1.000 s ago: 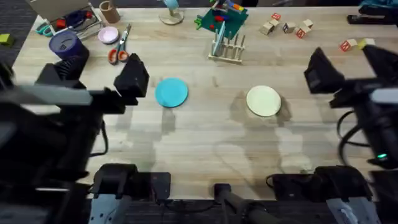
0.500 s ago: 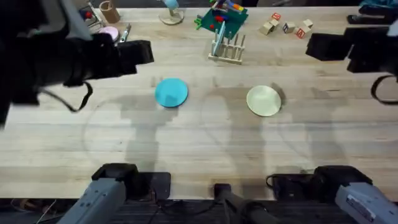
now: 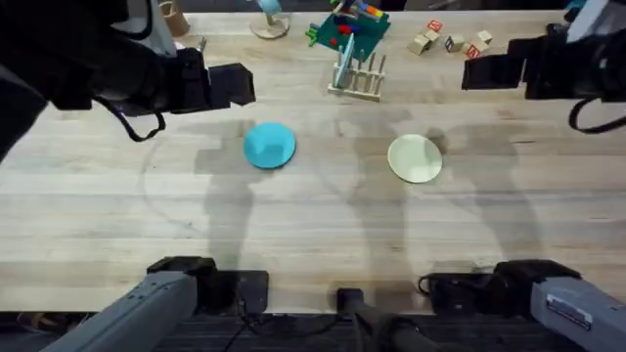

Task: Pick up the plates from the table one by one and place each into a slot on the dish rack.

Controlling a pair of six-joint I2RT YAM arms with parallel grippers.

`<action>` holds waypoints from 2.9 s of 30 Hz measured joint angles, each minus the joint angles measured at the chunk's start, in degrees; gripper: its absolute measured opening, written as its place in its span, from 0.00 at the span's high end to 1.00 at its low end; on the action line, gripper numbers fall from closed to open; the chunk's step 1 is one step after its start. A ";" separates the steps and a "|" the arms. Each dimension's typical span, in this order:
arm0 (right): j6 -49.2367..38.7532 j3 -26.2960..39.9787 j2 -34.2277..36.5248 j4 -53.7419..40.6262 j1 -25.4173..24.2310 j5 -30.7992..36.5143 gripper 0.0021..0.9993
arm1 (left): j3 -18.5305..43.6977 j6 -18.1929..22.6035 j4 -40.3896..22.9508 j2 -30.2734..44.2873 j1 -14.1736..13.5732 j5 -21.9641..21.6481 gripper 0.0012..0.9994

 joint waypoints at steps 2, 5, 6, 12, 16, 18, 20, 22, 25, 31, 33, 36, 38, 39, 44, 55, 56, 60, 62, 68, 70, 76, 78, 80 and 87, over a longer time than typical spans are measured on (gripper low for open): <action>-0.01 0.01 0.00 0.02 0.00 0.00 0.00 | 0.02 0.00 0.04 0.09 0.00 0.00 0.01; -0.02 0.02 0.00 0.02 0.00 0.00 0.00 | 0.02 -0.38 0.08 0.12 0.00 0.03 0.43; 0.00 0.04 0.00 0.02 0.00 0.00 0.00 | 0.02 -0.38 0.04 0.12 0.00 0.03 0.58; -0.01 0.04 0.00 0.02 0.00 0.00 0.00 | 0.04 1.63 0.03 0.12 0.48 2.66 0.96; -0.02 0.04 0.00 0.02 0.00 0.00 0.00 | 0.04 6.14 -0.21 0.12 5.06 10.58 0.96; -0.02 0.04 0.00 0.02 0.00 0.00 0.00 | 0.04 8.95 -0.23 0.15 8.64 15.01 0.96; 0.00 0.04 0.00 0.02 0.00 0.00 0.00 | 0.00 12.10 -0.55 0.38 12.04 19.63 0.96; -0.01 0.04 0.00 0.02 0.00 0.00 0.00 | -0.18 15.56 -1.40 1.22 14.79 24.30 0.96; -0.01 0.04 0.00 0.02 0.00 0.00 0.00 | -1.16 20.62 -1.96 3.64 17.43 30.25 0.96; 0.00 0.05 0.00 0.02 0.00 0.00 0.00 | -3.61 27.67 -2.10 11.78 19.31 36.35 0.96; -0.02 0.07 0.00 0.02 0.00 0.00 0.00 | -3.89 29.36 -2.10 14.46 19.34 37.18 0.96; -0.02 0.07 0.00 0.02 0.00 0.00 0.00 | -3.89 31.73 -1.79 18.22 19.34 38.25 0.96; -0.01 0.07 0.00 0.02 0.00 0.00 0.00 | -3.89 32.76 -1.33 20.64 19.34 38.85 0.96; -0.02 0.07 0.00 0.02 0.00 0.00 0.00 | -3.89 33.20 -1.12 21.82 19.34 39.06 0.96; 0.00 0.07 0.00 0.02 0.00 0.00 0.01 | -3.89 35.25 1.36 27.79 19.34 40.64 0.96; 0.00 0.07 0.00 0.02 0.00 0.00 0.00 | -3.89 41.05 2.45 37.51 19.34 44.24 0.96; 0.00 0.09 0.00 0.04 0.00 0.00 0.00 | -3.89 41.35 2.45 38.04 19.34 44.40 0.96; 0.00 0.09 0.00 0.02 0.00 0.00 0.00 | -3.89 42.36 3.11 39.69 19.34 44.82 0.96; 0.00 0.09 0.00 0.02 0.00 0.00 0.00 | -3.93 42.60 3.91 40.26 19.34 44.83 0.96; 0.00 0.09 0.00 -0.11 0.00 0.00 0.00 | -5.68 42.99 6.51 40.64 19.39 44.86 0.96; 0.00 0.09 0.00 -0.13 0.00 0.00 0.00 | -6.64 42.98 7.57 40.64 19.53 44.88 0.96; 0.00 0.09 0.00 -0.16 0.00 0.00 0.00 | -9.28 42.15 10.52 40.72 20.25 45.52 0.96; 0.00 0.09 0.00 -0.16 0.00 0.00 0.00 | -9.68 40.88 12.30 41.13 20.30 46.27 0.96; 0.00 0.09 0.00 -0.16 0.00 0.00 0.00 | -9.70 39.98 13.25 41.83 20.31 47.48 0.96; 0.03 0.09 0.00 -0.19 0.00 0.00 0.00 | -9.70 38.56 14.08 43.41 20.37 50.47 0.96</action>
